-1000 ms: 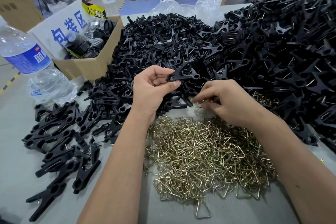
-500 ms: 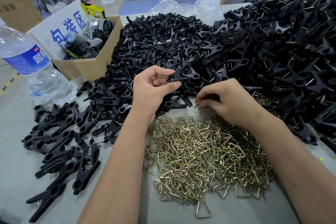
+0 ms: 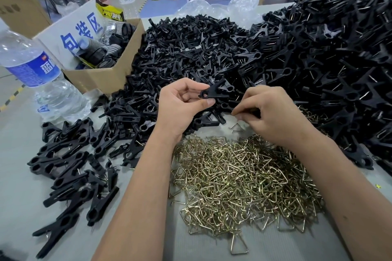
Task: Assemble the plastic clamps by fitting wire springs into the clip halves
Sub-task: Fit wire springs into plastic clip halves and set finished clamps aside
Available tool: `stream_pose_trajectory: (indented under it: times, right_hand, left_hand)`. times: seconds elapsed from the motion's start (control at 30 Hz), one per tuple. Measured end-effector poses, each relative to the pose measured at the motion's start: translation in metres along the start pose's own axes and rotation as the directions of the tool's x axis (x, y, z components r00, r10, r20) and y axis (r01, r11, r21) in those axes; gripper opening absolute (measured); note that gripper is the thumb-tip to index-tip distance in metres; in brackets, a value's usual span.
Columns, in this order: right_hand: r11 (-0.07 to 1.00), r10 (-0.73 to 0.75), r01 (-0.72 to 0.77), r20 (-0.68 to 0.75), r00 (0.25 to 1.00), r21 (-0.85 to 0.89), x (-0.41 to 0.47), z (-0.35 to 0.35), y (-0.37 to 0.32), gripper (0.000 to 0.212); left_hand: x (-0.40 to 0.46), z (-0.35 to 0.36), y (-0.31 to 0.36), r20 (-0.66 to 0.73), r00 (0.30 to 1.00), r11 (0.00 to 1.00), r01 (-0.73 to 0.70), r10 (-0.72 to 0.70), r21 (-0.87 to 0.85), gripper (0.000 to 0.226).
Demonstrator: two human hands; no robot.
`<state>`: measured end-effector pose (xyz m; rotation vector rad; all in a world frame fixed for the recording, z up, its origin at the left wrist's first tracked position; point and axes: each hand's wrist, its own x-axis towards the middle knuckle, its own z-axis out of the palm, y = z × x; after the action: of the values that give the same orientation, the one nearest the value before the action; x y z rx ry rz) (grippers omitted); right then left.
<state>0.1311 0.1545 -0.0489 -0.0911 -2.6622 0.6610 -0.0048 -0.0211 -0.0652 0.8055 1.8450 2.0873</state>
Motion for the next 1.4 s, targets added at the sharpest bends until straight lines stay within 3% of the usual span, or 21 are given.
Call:
stream_pose_trajectory:
  times: [0.1, 0.17, 0.23, 0.3, 0.87, 0.93, 1.07, 1.13, 1.27, 1.4]
  right_hand:
    - [0.984, 0.131, -0.104, -0.193, 0.972, 0.145, 0.0, 0.002, -0.001, 0.007]
    - [0.899, 0.311, -0.208, -0.229, 0.922, 0.385, 0.001, 0.004, -0.001, 0.006]
    - [0.671, 0.487, -0.254, -0.156, 0.86, 0.697, 0.002, 0.009, -0.004, 0.008]
    - [0.48, 0.556, -0.244, -0.077, 0.828, 0.843, 0.003, 0.013, -0.01, 0.01]
    - [0.495, 0.551, -0.237, -0.091, 0.83, 0.836, 0.001, 0.027, -0.017, 0.01]
    - [0.399, 0.525, -0.258, 0.012, 0.851, 0.88, 0.001, 0.022, -0.018, 0.01]
    - [0.034, 0.398, -0.34, 0.3, 0.867, 0.94, 0.001, 0.015, -0.015, 0.016]
    - [-0.059, 0.308, -0.397, 0.395, 0.866, 0.916, 0.0, 0.015, -0.012, 0.022]
    - [-0.156, 0.112, -0.501, 0.519, 0.847, 0.851, -0.002, 0.015, -0.008, 0.05]
    - [-0.121, 0.042, -0.52, 0.528, 0.848, 0.845, -0.002, 0.013, -0.004, 0.065]
  left_hand:
    - [0.0, 0.0, 0.0, 0.031, 0.999, 1.0, -0.007, 0.007, 0.015, 0.035]
    - [0.0, 0.0, 0.0, 0.045, 0.999, 1.0, -0.004, 0.003, 0.028, 0.034]
    - [0.0, 0.0, 0.0, 0.065, 0.998, 0.999, 0.002, -0.005, 0.048, 0.034]
    - [0.0, 0.001, 0.0, 0.081, 0.997, 0.998, 0.002, -0.007, 0.064, 0.034]
    - [-0.003, 0.003, 0.006, 0.144, 0.989, 0.986, 0.015, -0.039, 0.164, 0.035]
    - [-0.003, 0.002, 0.007, 0.139, 0.99, 0.988, 0.012, -0.034, 0.154, 0.034]
    - [-0.006, 0.003, 0.012, 0.151, 0.988, 0.999, 0.017, -0.022, 0.04, 0.035]
    - [-0.008, 0.004, 0.013, 0.184, 0.983, 1.0, 0.021, -0.022, 0.006, 0.033]
    - [-0.009, 0.006, 0.012, 0.238, 0.97, 0.998, 0.028, -0.04, 0.055, 0.036]
    - [-0.008, 0.005, 0.013, 0.247, 0.968, 0.995, 0.015, -0.038, 0.096, 0.044]
